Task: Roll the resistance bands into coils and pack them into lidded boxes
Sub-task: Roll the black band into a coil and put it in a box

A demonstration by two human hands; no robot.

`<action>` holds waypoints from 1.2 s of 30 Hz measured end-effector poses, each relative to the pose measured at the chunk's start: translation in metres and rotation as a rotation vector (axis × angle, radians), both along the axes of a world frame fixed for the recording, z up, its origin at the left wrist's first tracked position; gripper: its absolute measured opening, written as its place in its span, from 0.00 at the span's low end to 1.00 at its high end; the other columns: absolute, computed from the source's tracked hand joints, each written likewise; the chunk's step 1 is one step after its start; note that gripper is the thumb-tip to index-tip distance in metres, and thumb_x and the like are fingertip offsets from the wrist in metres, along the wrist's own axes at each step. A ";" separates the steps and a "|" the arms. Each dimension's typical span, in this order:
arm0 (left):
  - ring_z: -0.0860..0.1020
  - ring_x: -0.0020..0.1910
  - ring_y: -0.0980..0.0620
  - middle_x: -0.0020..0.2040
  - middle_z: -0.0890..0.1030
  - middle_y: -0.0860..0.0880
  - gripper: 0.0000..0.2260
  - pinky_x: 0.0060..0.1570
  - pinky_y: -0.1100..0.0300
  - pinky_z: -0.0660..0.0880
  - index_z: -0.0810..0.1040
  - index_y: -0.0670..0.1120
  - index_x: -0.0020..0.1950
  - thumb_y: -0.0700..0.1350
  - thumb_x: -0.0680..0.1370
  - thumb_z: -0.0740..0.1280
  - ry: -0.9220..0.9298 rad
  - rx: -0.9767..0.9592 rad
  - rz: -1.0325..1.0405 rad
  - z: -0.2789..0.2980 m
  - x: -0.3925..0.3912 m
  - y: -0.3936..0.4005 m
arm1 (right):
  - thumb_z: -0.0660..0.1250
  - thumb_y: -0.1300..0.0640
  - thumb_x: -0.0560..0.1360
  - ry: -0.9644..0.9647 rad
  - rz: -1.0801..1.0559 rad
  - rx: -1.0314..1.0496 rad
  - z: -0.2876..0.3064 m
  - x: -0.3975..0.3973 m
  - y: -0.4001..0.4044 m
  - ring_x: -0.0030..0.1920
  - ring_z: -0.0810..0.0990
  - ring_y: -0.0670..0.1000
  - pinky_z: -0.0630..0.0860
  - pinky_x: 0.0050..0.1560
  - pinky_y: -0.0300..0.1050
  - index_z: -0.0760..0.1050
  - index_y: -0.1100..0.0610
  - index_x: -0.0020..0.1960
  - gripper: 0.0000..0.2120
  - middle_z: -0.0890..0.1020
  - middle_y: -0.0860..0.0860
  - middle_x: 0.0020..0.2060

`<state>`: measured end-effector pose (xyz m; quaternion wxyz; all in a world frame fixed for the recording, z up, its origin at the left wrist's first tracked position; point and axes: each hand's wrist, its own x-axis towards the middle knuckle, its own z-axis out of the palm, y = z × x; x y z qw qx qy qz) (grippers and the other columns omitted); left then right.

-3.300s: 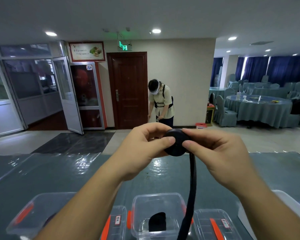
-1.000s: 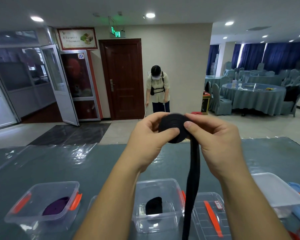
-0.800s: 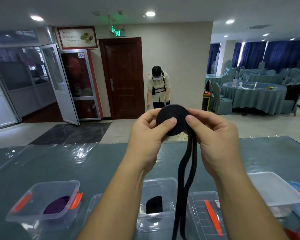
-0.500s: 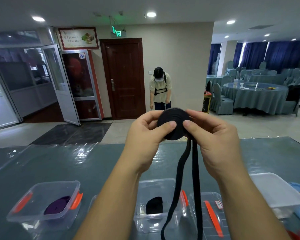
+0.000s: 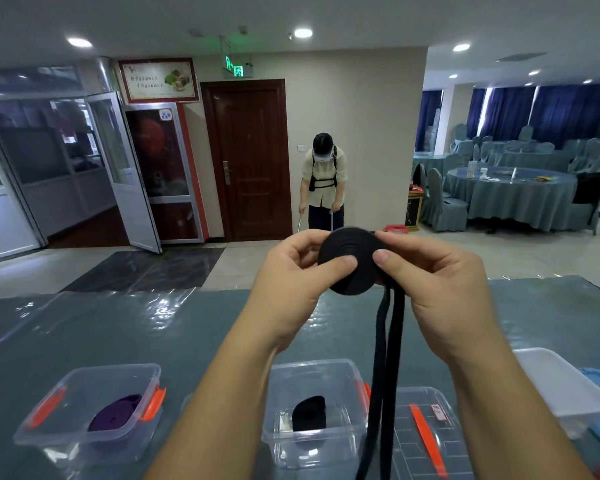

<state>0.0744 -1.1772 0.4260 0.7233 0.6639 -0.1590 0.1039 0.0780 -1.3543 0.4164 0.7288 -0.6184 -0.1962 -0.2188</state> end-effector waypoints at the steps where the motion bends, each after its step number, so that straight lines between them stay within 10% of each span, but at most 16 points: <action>1: 0.87 0.52 0.46 0.50 0.88 0.45 0.09 0.56 0.53 0.82 0.84 0.44 0.56 0.35 0.77 0.74 0.003 0.060 -0.015 0.002 0.000 0.004 | 0.75 0.66 0.74 -0.004 -0.007 -0.030 0.000 -0.001 -0.002 0.50 0.89 0.51 0.85 0.54 0.47 0.87 0.52 0.53 0.13 0.90 0.50 0.47; 9: 0.87 0.49 0.45 0.49 0.88 0.42 0.09 0.50 0.55 0.83 0.82 0.40 0.57 0.34 0.77 0.73 0.035 -0.163 -0.007 -0.002 -0.004 -0.004 | 0.75 0.66 0.75 -0.031 -0.015 -0.014 -0.001 -0.004 0.002 0.52 0.89 0.49 0.84 0.53 0.43 0.85 0.51 0.58 0.16 0.90 0.47 0.49; 36: 0.87 0.52 0.45 0.50 0.88 0.44 0.11 0.56 0.51 0.84 0.84 0.41 0.59 0.34 0.77 0.73 0.021 -0.028 -0.024 0.004 -0.005 0.009 | 0.76 0.60 0.71 -0.010 0.008 0.053 -0.012 -0.005 0.004 0.50 0.89 0.55 0.85 0.55 0.53 0.87 0.52 0.54 0.13 0.90 0.54 0.47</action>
